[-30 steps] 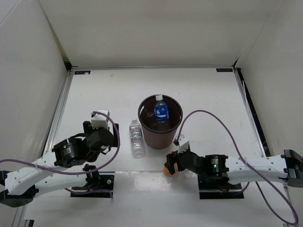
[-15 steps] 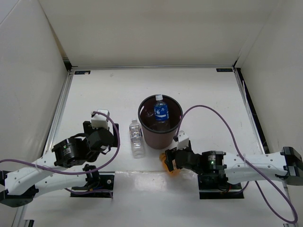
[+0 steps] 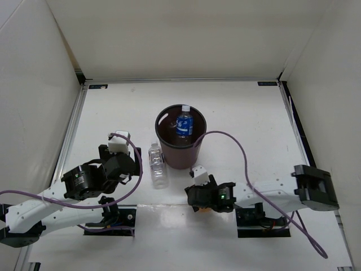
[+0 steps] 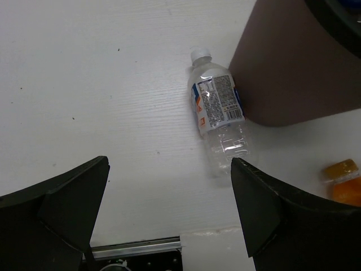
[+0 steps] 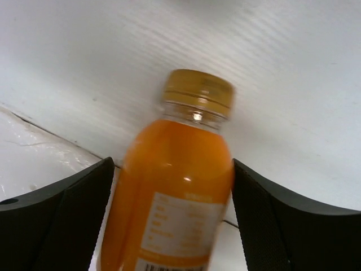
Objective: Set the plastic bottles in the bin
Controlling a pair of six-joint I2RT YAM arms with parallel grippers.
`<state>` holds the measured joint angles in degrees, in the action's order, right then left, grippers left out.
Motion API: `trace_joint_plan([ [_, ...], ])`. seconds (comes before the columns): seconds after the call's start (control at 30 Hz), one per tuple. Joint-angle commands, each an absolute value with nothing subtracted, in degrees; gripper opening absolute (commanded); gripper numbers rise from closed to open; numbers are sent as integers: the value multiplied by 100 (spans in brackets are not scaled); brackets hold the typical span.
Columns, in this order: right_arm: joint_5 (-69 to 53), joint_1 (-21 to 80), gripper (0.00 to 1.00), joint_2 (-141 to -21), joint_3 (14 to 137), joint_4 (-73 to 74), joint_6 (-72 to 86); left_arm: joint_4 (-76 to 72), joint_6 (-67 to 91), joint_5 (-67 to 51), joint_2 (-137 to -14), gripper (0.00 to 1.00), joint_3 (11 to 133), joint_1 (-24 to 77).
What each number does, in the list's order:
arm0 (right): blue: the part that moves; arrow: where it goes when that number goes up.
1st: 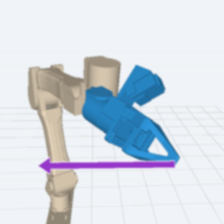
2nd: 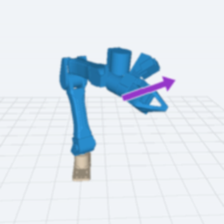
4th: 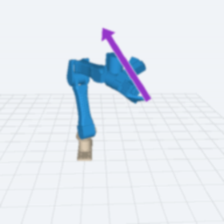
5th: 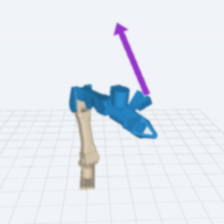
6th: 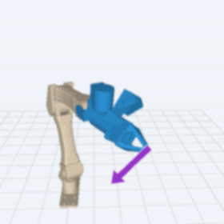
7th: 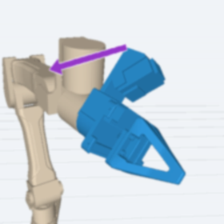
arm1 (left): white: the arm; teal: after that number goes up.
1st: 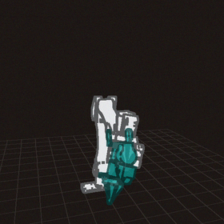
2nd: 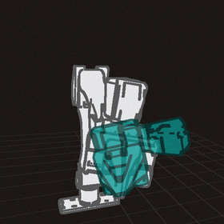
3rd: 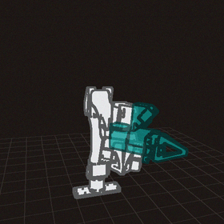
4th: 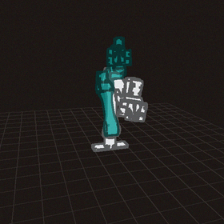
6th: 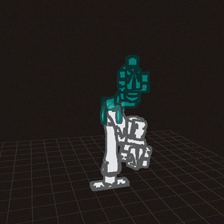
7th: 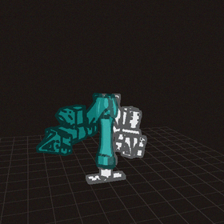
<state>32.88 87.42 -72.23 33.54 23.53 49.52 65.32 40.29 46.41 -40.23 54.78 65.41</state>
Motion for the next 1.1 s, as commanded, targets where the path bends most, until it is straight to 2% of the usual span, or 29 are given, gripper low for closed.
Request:
trace_joint_plan([
  [0.0, 3287, 8938, 83, -7960, 3857, 2373, 5089, 6495, 4034, 4623, -3929, 100, 5484, 6521],
  [0.27, 3735, 9343, 68, -9148, 4982, 3418, 5352, 6495, 4043, 4614, -3911, 100, 5458, 6522],
  [0.3, 3779, 9360, 62, -9210, 5036, 3602, 5387, 6495, 4043, 4614, -3902, 100, 5449, 6521],
  [0.37, 3911, 9448, 57, -9290, 5150, 3726, 5528, 6513, 4069, 4623, -3894, 100, 5449, 6521],
  [0.4, 3946, 9492, 51, -9290, 5176, 3874, 5589, 6495, 4078, 4623, -3867, 100, 5449, 6521],
  [0.5, 4148, 9685, 41, -9106, 5186, 4156, 5888, 6530, 4113, 4623, -3780, 100, 5440, 6530],
  [0.73, 4517, 9948, 16, -7938, 4896, 4868, 6688, 6530, 4148, 4667, -3498, 100, 5388, 6521],
  [0.83, 4972, 10264, 14, -6878, 4808, 5087, 6934, 6548, 4166, 4684, -3489, 100, 5370, 6521],
  [0.93, 5368, 10450, 14, -6426, 4904, 5597, 7294, 6566, 4201, 4711, -3551, 100, 5397, 6530],
  [1.03, 5633, 10284, 8, -5558, 5246, 5792, 6831, 6600, 4245, 4737, -3612, 100, 5379, 6522],
  [1.07, 5773, 9935, 8, -5285, 5334, 5592, 6585, 6574, 4236, 4763, -3630, 100, 5370, 6530],
])
